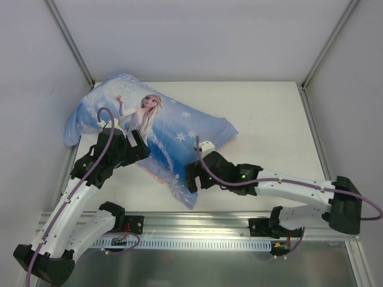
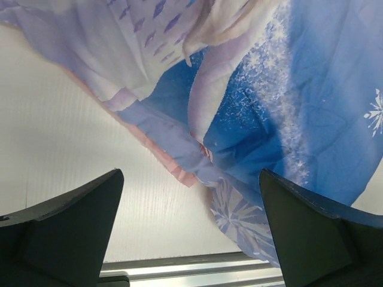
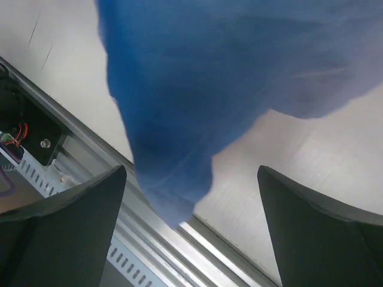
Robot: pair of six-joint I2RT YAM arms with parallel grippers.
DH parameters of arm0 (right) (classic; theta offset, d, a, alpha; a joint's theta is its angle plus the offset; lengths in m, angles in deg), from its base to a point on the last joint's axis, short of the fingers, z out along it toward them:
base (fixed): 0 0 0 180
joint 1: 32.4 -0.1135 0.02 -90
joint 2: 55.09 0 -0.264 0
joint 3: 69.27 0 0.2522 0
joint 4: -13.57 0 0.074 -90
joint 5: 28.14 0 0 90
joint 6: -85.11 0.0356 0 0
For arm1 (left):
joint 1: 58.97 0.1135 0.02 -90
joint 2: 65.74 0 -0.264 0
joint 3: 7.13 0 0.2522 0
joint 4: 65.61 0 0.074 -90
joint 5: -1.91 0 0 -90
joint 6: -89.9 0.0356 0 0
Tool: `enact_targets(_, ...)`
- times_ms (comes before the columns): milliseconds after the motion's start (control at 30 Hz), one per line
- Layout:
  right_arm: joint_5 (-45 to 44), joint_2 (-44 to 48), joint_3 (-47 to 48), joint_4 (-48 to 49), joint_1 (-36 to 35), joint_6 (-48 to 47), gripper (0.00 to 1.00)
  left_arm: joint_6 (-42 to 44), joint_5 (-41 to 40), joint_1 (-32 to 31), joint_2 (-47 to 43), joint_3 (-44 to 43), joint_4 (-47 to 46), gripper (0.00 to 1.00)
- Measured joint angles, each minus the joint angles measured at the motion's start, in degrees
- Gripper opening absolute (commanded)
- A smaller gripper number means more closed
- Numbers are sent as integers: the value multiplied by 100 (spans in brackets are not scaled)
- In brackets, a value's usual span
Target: Remove the pillowcase from the pillow
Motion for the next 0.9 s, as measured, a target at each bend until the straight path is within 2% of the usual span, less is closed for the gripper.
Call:
enact_targets(67,-55,-686,269,184,-299,46,100,0,-90,4,-17,-168,98,99)
enact_targets(100,-57,-975,380,291,-389,70,84,0,-107,4,-28,-219,116,99)
enact_targets(133,-81,-1228,492,350,-446,72,72,0,-122,7,-50,-264,142,99)
enact_targets(167,-101,-1451,581,420,-470,98,52,0,-140,7,-76,-293,186,99)
enact_targets(200,-146,-1631,658,461,-470,136,13,0,-160,9,-105,-310,225,99)
enact_targets(233,-186,-1753,706,481,-457,160,1,2,-188,9,-133,-323,273,99)
enact_targets(367,-400,-1694,713,369,-273,315,1,9,-273,81,-219,-391,494,99)
enact_targets(433,-501,-1255,549,310,-2,313,1,9,-385,105,-256,-435,579,99)
enact_targets(567,-750,562,-164,83,1274,258,1,15,-553,120,-289,-503,693,99)
enact_targets(700,-1113,2295,-586,-734,2653,164,1,11,-695,122,-238,-538,745,99)
enact_targets(800,-1351,2887,-638,-1464,3211,162,1,-17,-826,122,-160,-538,754,99)
enact_targets(900,-1384,3064,-732,-1928,3598,164,1,-72,-946,122,-92,-531,752,99)
